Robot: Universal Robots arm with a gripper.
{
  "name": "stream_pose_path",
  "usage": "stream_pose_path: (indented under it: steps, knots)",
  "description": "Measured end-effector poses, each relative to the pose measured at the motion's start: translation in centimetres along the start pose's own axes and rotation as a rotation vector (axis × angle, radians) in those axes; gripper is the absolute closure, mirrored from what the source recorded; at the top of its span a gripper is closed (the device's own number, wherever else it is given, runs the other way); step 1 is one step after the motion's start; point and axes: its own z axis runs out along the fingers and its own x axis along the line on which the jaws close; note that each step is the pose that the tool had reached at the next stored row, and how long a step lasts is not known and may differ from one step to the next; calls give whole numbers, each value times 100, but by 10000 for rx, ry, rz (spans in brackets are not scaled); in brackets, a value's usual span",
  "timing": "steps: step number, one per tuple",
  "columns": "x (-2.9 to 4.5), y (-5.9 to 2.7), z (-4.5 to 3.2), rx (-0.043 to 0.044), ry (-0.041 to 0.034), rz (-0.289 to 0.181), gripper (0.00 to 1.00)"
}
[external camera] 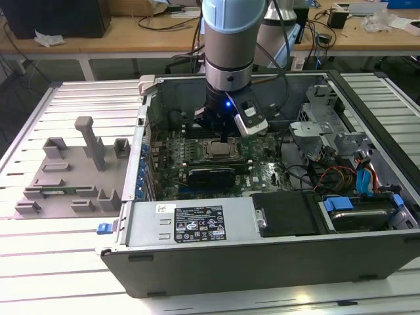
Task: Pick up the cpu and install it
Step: 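Install the second cpu locking lever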
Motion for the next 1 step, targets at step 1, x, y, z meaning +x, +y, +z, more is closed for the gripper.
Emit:
stream_pose_path:
  steps: [1]
  knots:
    - [0, 0, -1, 0, 0, -1, 89]
